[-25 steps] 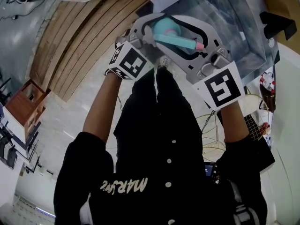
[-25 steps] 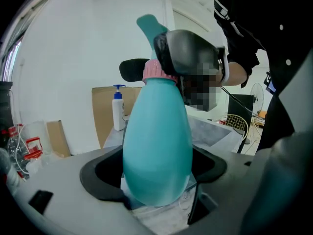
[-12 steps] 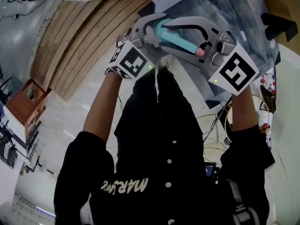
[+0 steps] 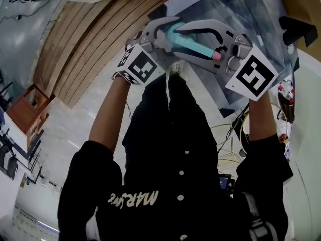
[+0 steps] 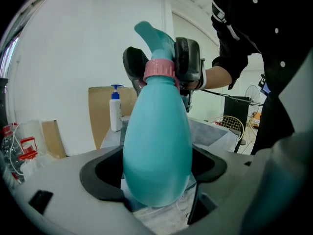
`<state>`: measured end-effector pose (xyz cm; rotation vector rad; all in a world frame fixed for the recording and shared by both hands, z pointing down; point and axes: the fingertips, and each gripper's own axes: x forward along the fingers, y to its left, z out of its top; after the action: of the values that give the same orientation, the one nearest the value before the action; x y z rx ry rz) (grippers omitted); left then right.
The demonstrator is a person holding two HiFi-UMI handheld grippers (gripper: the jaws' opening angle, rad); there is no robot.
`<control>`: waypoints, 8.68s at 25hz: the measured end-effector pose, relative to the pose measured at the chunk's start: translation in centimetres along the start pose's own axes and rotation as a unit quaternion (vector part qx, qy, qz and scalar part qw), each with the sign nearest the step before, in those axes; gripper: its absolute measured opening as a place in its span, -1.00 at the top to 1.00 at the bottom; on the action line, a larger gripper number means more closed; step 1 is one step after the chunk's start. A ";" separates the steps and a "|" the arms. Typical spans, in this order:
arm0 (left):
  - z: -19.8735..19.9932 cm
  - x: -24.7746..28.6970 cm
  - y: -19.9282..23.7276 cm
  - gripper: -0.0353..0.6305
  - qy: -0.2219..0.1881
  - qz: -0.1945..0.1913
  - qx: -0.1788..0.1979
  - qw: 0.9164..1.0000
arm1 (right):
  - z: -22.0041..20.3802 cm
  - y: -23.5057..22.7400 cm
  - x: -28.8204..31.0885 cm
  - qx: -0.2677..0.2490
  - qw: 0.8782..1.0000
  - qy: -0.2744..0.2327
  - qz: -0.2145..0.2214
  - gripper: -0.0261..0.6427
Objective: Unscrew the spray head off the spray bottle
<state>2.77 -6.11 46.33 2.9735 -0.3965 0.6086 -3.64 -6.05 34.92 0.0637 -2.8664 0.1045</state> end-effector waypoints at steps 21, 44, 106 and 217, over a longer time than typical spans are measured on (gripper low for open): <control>0.2 0.3 -0.4 -0.34 -0.004 -0.047 0.018 0.999 | -0.3 0.8 -0.3 -0.050 0.994 0.018 0.094 0.45; 0.2 0.2 0.0 -0.34 -0.010 -0.054 0.018 0.998 | -2.8 -1.0 -3.9 0.079 0.992 -0.026 -0.097 0.10; 0.2 0.3 0.2 -0.34 -0.001 -0.028 0.014 1.000 | -0.8 -2.1 -1.1 0.050 0.935 0.068 -0.343 0.43; 20.1 -28.8 5.1 0.82 -0.159 0.381 -0.039 0.910 | 13.7 1.8 -23.2 0.015 0.839 -0.191 -0.509 0.44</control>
<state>-16.60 -6.82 16.62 2.7518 -1.5989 0.1158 14.92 -4.53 15.33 1.7339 -2.7544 -0.0927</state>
